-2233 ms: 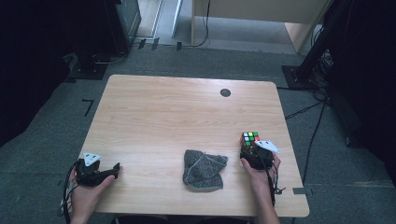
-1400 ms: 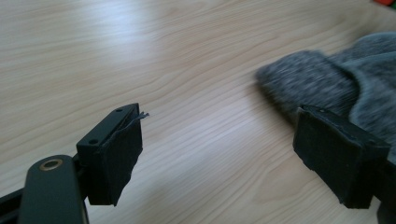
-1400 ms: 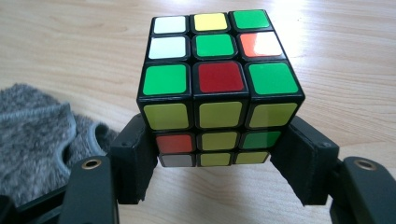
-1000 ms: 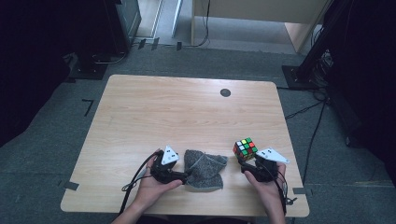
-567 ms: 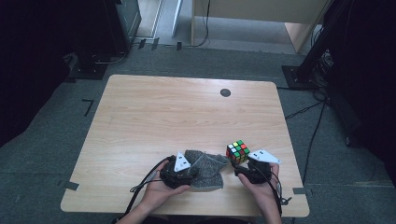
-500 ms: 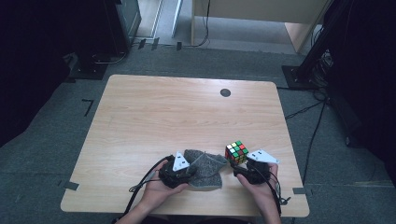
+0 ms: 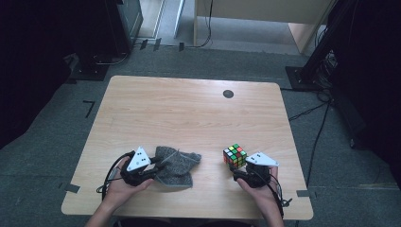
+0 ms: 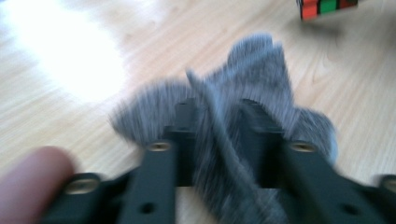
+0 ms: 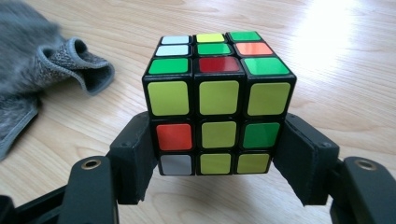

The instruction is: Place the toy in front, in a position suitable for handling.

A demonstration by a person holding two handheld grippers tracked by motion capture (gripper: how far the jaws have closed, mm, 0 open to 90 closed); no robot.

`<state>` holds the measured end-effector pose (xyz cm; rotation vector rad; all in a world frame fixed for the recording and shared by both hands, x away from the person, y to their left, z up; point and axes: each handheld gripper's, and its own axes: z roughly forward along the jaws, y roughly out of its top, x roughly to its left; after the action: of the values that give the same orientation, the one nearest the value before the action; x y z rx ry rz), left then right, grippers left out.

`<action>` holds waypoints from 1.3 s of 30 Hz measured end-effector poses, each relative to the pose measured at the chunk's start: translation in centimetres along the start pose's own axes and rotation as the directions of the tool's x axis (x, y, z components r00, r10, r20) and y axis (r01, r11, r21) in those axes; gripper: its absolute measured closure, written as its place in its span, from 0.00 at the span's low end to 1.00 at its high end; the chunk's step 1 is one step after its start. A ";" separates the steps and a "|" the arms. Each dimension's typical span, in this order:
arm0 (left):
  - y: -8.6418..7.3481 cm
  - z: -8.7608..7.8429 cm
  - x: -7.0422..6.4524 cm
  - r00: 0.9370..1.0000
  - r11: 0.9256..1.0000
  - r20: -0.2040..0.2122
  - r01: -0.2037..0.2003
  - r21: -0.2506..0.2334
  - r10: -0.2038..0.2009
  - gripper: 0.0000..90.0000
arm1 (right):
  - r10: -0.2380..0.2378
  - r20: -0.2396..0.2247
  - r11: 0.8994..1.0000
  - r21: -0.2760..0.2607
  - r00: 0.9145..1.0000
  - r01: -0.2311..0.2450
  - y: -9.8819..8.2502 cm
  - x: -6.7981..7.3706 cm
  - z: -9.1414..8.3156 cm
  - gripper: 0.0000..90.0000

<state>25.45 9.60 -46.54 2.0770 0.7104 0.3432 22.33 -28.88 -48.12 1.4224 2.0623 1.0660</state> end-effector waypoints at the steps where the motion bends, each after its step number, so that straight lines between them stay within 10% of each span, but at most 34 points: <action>1: 0.1 0.2 0.0 1.000 1.000 0.008 0.012 -0.003 -0.012 0.59 | -0.004 -0.007 1.000 0.001 1.000 0.004 0.0 0.1 0.0 0.38; 8: -0.5 3.6 -2.0 0.998 0.987 -0.050 -0.032 0.157 0.040 0.28 | -0.012 -0.013 1.000 -0.008 1.000 0.012 0.0 0.4 0.1 0.38; 18: -1.6 4.9 -1.6 0.999 0.978 -0.041 0.026 0.207 -0.018 0.33 | -0.027 -0.026 1.000 0.001 0.999 0.027 -0.1 1.2 0.8 0.38; 27: -1.9 4.3 -1.7 0.996 0.986 -0.081 -0.029 0.164 0.043 0.83 | -0.059 -0.052 0.998 -0.019 0.997 0.058 0.1 2.8 0.7 0.38; 33: -1.2 2.5 -0.8 0.997 0.999 -0.072 0.009 0.038 -0.006 0.87 | -0.096 -0.091 0.995 -0.032 0.991 0.093 0.4 4.0 1.0 0.38; 39: -0.3 0.8 -0.3 0.997 0.995 -0.029 0.063 -0.080 -0.065 0.87 | -0.152 -0.157 0.988 -0.040 0.976 0.147 0.7 5.6 1.3 0.38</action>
<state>25.53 9.01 -47.25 1.9731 0.7682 0.3632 21.47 -23.18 -47.97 1.1809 2.2172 1.1740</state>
